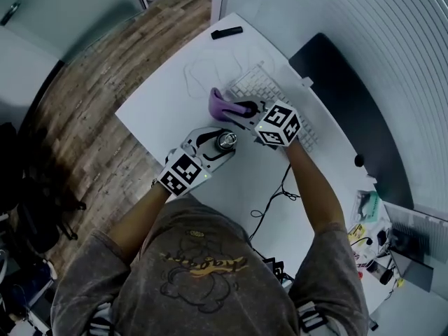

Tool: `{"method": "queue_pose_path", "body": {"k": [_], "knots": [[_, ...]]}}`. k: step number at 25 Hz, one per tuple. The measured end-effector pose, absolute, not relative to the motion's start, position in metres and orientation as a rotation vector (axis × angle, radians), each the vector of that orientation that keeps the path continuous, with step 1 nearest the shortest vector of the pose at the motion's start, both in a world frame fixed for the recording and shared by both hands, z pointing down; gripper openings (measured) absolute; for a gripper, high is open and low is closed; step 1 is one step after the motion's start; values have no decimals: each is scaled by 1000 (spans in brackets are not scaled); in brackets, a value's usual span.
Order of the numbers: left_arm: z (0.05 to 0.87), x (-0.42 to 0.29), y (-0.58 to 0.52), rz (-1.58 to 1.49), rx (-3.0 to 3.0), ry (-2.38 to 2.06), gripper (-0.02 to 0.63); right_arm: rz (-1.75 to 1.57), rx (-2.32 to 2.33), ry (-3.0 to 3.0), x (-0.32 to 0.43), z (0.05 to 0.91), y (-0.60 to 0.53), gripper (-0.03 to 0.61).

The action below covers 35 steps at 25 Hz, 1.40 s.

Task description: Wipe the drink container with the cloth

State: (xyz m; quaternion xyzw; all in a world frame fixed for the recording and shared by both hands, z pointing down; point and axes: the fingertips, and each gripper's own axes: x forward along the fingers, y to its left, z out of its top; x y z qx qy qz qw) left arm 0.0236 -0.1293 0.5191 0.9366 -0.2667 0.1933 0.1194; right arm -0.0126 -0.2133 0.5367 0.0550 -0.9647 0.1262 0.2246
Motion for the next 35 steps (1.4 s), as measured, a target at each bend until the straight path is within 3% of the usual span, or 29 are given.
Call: {"method": "queue_pose_path", "body": {"k": [14, 35], "knots": [[520, 23, -130, 561, 2740, -803, 247, 478, -515, -2473, -56, 566, -167, 51], [518, 21, -130, 521, 2726, -834, 247, 720, -639, -2330, -53, 573, -156, 48]]}}
